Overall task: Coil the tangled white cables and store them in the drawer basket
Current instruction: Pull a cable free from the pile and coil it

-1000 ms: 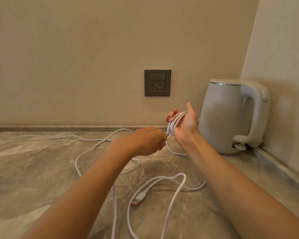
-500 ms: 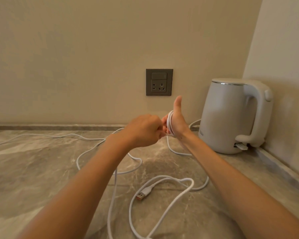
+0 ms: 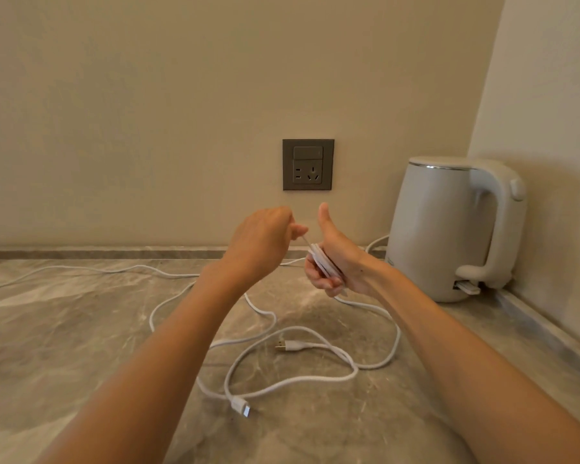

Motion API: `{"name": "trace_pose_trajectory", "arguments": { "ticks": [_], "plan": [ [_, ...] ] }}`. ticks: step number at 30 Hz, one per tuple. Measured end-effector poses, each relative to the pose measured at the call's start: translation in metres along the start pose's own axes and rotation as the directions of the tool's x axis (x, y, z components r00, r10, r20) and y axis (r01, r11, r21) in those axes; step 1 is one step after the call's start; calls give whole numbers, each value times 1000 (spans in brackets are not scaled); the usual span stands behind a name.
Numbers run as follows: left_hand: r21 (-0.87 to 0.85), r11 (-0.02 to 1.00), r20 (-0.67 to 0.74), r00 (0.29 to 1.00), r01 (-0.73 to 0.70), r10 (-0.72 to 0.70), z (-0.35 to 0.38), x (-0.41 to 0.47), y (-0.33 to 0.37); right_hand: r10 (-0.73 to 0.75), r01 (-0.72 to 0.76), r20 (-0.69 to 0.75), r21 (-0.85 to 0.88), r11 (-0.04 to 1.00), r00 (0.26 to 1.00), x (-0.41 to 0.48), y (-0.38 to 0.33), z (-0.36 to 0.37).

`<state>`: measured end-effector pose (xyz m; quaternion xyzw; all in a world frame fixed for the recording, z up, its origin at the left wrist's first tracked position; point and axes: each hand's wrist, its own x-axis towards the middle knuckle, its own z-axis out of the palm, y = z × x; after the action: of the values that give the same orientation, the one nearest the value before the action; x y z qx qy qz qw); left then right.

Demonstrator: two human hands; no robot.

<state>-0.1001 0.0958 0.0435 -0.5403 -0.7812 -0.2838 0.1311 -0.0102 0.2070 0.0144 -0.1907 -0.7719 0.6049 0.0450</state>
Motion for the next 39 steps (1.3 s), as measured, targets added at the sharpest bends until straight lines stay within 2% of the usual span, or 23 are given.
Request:
{"name": "trace_pose_trajectory", "arguments": {
  "ticks": [4, 7, 12, 14, 16, 19, 21, 23, 25, 28, 33, 37, 39],
  "plan": [
    [-103, 995, -60, 998, 17, -23, 6, -1, -3, -48, -6, 230, 229, 973, 972, -4, -1, -2],
    [-175, 984, -81, 996, 33, -48, 9, -1, -3, -136, -37, 359, 436, 899, 923, -4, 1, 0],
    [-164, 985, -69, 996, 42, -54, 12, -1, -5, -316, -37, 369, 700, 713, 874, -3, -4, 4],
    [-166, 986, 4, 999, 35, -35, 17, -3, -8, -397, -59, 375, 785, 617, 837, 1, -6, 2],
    [-206, 978, 70, 998, 18, -4, 21, -4, -8, -490, -141, 397, 867, 478, 777, 6, -6, 2],
    [-204, 979, 141, 990, 25, 4, 24, -3, -4, -560, -185, 329, 936, 299, 760, 8, -3, -1],
    [-175, 983, 240, 971, 59, -16, 26, -3, -3, -601, -169, 249, 968, 187, 759, 5, -3, -5],
    [-143, 987, 356, 934, 74, -19, 30, -6, -1, -576, -126, 151, 989, 84, 803, -1, -8, -9],
    [-106, 994, 441, 897, 28, 22, 35, -11, 5, -472, 13, -5, 1000, 14, 882, -6, -12, -11],
    [-103, 994, 488, 870, -26, 73, 36, -12, 17, -317, 183, -174, 983, -2, 932, -11, -15, -11],
    [-70, 998, 475, 879, -11, 43, 25, -9, 16, -197, 236, -208, 962, 135, 958, -9, -16, -9],
    [-44, 998, 503, 862, -41, 58, 22, -10, 17, -122, 361, -340, 895, 261, 932, -8, -14, -9],
    [-37, 997, 502, 862, -61, 72, 20, -10, 18, -99, 431, -421, 856, 286, 902, -7, -12, -12]
  ]
}}
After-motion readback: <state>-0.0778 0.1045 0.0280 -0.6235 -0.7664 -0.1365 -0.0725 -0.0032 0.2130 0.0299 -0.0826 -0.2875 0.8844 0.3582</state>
